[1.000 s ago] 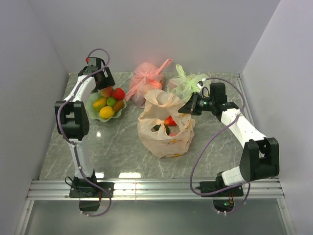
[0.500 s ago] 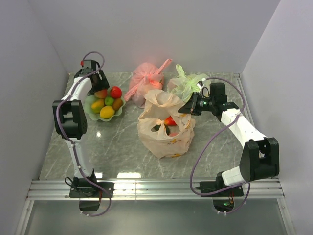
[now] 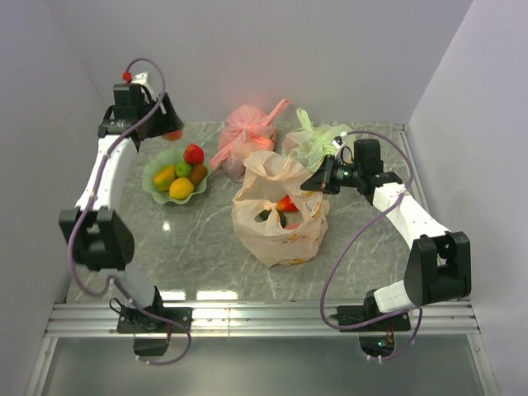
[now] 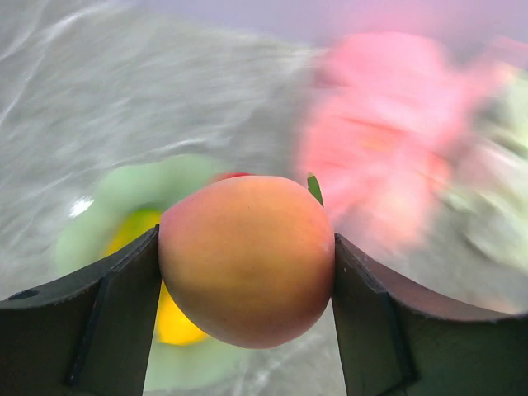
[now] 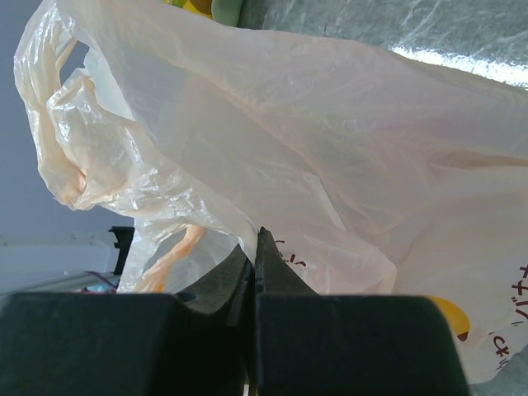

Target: Place the fake fruits into the plastic bag and tie a complex knot

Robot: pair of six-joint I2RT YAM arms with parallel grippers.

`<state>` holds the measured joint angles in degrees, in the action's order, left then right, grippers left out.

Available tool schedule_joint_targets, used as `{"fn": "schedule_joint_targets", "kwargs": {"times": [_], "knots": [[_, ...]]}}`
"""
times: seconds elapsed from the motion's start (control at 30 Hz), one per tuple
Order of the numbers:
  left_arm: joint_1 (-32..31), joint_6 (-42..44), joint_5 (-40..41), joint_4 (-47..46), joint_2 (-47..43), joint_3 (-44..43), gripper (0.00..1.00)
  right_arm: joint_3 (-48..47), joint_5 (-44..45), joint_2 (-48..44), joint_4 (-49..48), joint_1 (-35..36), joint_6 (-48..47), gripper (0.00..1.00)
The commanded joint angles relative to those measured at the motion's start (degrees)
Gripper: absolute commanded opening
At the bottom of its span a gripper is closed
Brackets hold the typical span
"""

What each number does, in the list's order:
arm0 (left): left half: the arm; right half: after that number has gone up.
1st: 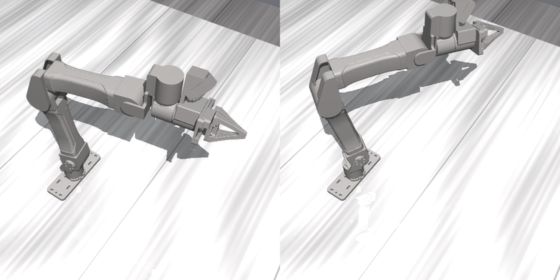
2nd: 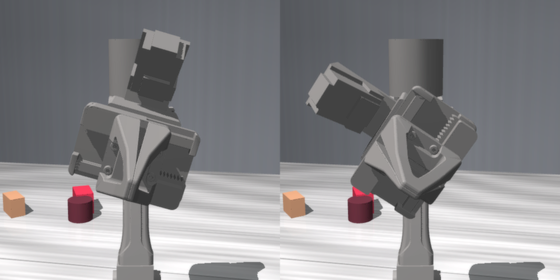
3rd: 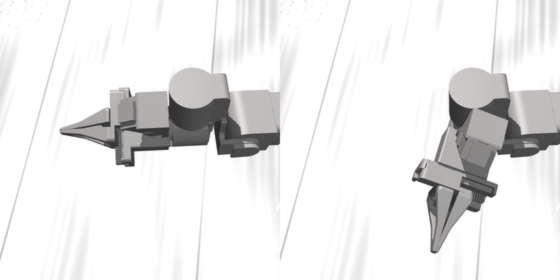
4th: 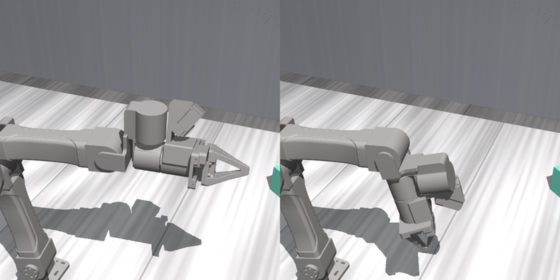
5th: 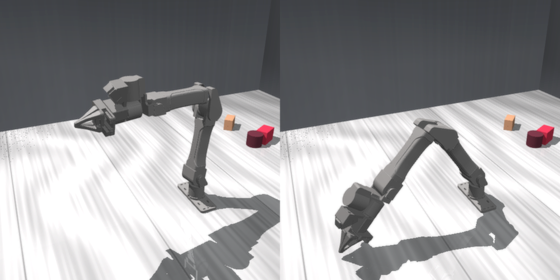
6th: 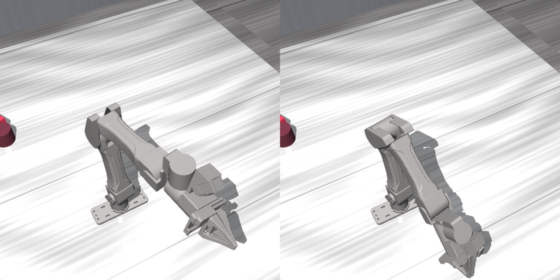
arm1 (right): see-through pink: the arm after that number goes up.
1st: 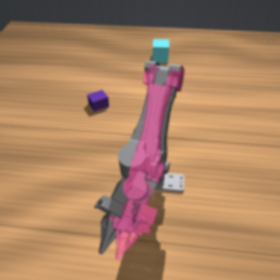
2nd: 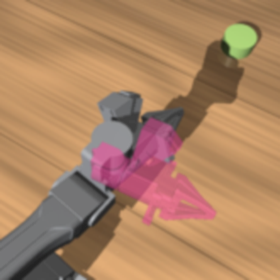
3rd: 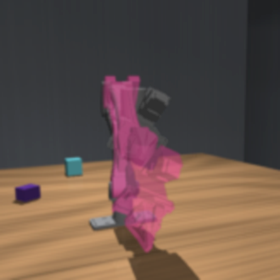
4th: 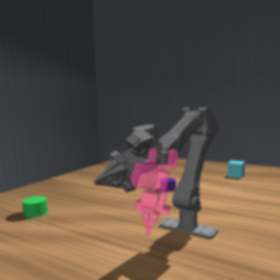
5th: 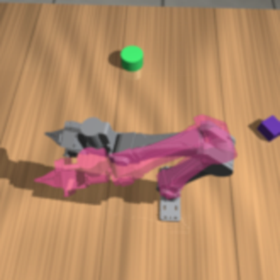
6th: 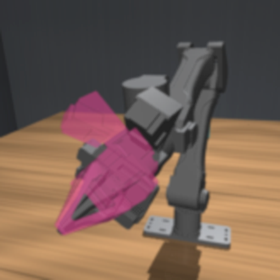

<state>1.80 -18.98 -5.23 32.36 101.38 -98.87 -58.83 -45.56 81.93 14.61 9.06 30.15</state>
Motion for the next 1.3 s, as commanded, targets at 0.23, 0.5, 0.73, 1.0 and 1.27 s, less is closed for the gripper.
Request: {"fn": "schedule_joint_targets", "kwargs": {"times": [0.23, 0.5, 0.73, 1.0, 1.27], "knots": [[-27.3, 18.4, -23.8, -14.5, -25.1, 16.6, 0.4, -1.2, -0.7, 0.4, -1.2, -0.4, 0.3, 0.0], [-43.9, 28.6, -21.8, -12.8, -20.3, 18.6, 0.41, -0.9, -3.0, 1.0, -1.9, -2.2, 3.4, 0.0], [-48.9, 28.0, -15.4, -12.8, -14.8, 16.4, 0.99, -0.2, -4.3, 1.4, -2.2, -2.8, 3.3, 0.0], [-36.2, 15.1, -15.4, -12.3, -18.8, 9.8, 0.99, -0.7, -4.1, 1.4, -0.9, -3.1, 1.1, 0.0], [-19.8, 7.9, 1.2, -9.7, -13.8, 9.7, 0.99, 0.2, -3.7, 0.2, -1.3, -3.1, 0.0, 0.0]]}}
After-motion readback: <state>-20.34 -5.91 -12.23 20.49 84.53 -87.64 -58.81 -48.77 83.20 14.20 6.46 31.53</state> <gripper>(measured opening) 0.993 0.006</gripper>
